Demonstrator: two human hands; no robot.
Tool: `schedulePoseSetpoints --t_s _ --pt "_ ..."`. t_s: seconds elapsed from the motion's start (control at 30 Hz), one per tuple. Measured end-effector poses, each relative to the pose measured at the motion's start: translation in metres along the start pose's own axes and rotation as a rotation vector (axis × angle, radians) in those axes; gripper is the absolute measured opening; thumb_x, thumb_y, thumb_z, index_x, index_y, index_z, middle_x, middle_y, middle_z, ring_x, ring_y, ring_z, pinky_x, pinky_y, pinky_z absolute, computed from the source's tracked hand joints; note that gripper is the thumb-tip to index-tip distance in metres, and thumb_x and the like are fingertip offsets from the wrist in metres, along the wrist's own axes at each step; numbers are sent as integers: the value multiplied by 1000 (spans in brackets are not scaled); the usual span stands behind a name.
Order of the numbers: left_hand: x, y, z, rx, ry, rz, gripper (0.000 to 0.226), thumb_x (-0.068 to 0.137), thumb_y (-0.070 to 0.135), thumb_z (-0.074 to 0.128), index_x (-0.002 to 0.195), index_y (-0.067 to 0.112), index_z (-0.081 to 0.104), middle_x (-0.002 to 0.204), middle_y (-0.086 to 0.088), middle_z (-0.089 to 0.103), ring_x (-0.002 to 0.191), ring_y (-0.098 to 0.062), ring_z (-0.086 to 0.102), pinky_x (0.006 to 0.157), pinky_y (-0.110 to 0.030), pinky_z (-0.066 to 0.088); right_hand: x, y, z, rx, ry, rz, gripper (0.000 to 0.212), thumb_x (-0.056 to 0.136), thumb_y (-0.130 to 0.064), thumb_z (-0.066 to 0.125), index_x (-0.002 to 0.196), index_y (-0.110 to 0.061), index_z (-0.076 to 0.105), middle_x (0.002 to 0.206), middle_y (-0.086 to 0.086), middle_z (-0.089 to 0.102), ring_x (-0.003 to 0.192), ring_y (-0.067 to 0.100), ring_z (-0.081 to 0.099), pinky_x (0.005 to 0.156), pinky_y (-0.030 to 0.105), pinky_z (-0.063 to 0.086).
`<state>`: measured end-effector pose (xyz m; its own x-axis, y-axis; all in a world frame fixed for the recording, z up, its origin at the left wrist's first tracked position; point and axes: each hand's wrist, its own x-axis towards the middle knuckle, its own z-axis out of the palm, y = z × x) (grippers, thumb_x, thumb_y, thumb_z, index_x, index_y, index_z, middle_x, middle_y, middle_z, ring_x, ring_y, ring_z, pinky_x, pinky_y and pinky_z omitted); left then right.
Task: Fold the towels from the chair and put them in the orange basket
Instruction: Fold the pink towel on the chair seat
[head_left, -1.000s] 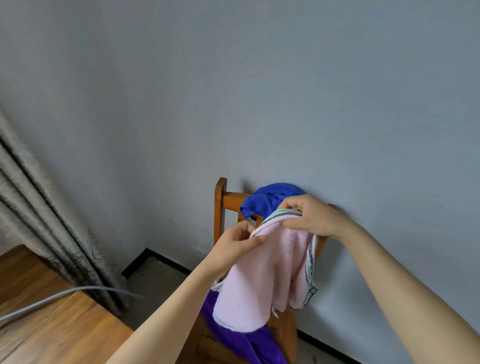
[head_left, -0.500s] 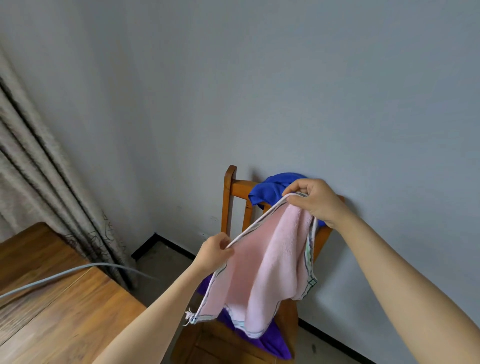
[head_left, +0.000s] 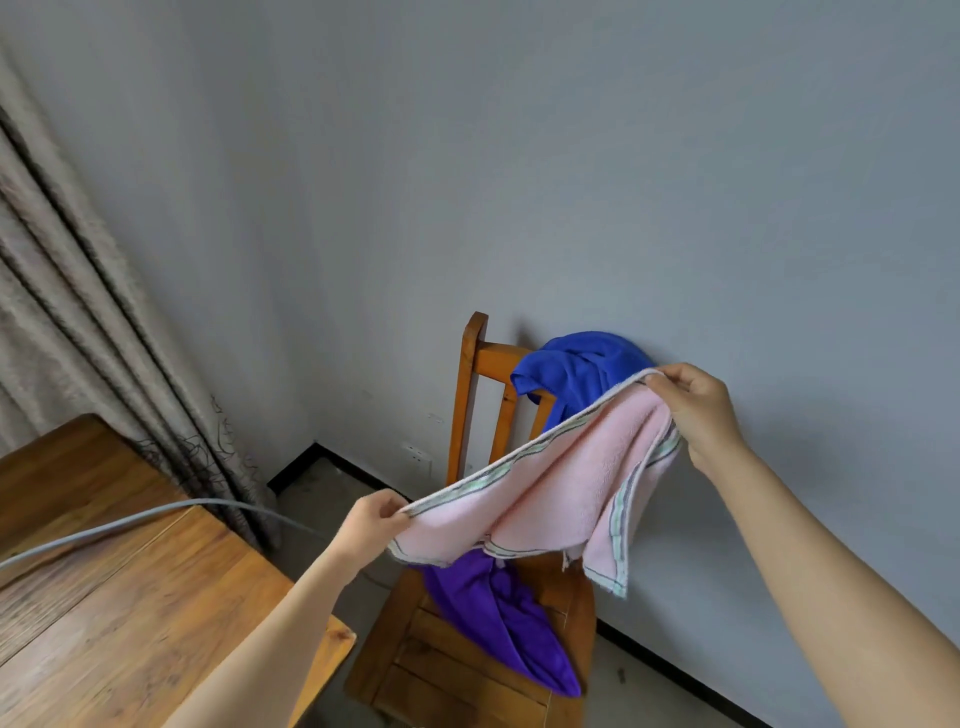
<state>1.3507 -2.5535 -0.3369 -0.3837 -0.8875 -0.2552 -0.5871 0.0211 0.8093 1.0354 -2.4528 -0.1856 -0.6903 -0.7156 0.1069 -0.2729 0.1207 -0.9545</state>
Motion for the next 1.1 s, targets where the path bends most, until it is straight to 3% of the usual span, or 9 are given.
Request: schedulePoseSetpoints --t_s 0.2,0.33,0.43,0.6,0.7,0.83,0.93,1.03,1.1 --pt "7 39 -22 -58 61 173 8 84 7 63 78 11 64 71 -2 60 62 -10 51 58 -18 39 -17 55 20 -322 -236 104 15 82 4 61 94 -4 64 95 12 62 91 20 55 68 7 42" --pt "11 59 0 22 -103 214 16 84 14 65 86 -1 68 79 -18 65 67 -16 53 61 -24 43 -51 61 79 -491 -678 104 25 83 -10 64 107 -20 61 110 -6 58 110 8 51 93 22 39" --pt "9 65 11 -50 -136 199 18 83 17 66 87 -1 67 80 -16 67 63 -9 55 61 -20 44 -70 70 119 -430 -835 140 44 81 -15 68 123 -17 55 123 -6 57 117 9 49 98 23 38" --pt "4 57 3 -208 -187 143 7 82 11 68 88 7 65 83 -7 68 72 -9 62 72 -28 53 -83 78 136 -248 -762 219 10 86 -11 61 86 -21 60 81 -7 61 76 3 56 66 14 42" --pt "0 35 8 -387 -242 46 32 79 8 71 102 22 55 97 5 65 89 -10 64 78 -27 54 -79 72 128 -227 -684 265 15 88 -14 57 73 -17 56 65 1 53 59 8 47 54 18 34" --pt "-2 4 47 -246 -367 -17 55 77 15 73 122 25 43 109 16 56 103 -4 56 80 -17 50 -71 56 115 -129 -649 251 19 88 -12 56 70 -16 55 65 2 53 62 9 48 62 23 36" --pt "0 -5 75 -188 -360 -52 34 81 16 67 113 7 58 107 -2 63 102 -20 60 83 -24 51 -64 39 105 -37 -603 239 19 89 -7 54 74 -17 58 70 -1 57 66 7 50 65 20 39" --pt "-8 -5 80 -169 -368 -48 12 88 12 61 98 10 65 97 5 63 84 -4 57 63 -3 46 -49 23 89 113 -506 248 21 90 -1 51 79 -16 62 71 -5 64 69 5 56 68 18 44" --pt "-7 -7 72 -188 -346 -59 10 87 18 61 93 10 62 92 2 61 87 -11 56 63 -8 44 -35 14 74 147 -466 227 20 90 -2 51 80 -14 63 77 -1 65 75 9 58 72 22 44"
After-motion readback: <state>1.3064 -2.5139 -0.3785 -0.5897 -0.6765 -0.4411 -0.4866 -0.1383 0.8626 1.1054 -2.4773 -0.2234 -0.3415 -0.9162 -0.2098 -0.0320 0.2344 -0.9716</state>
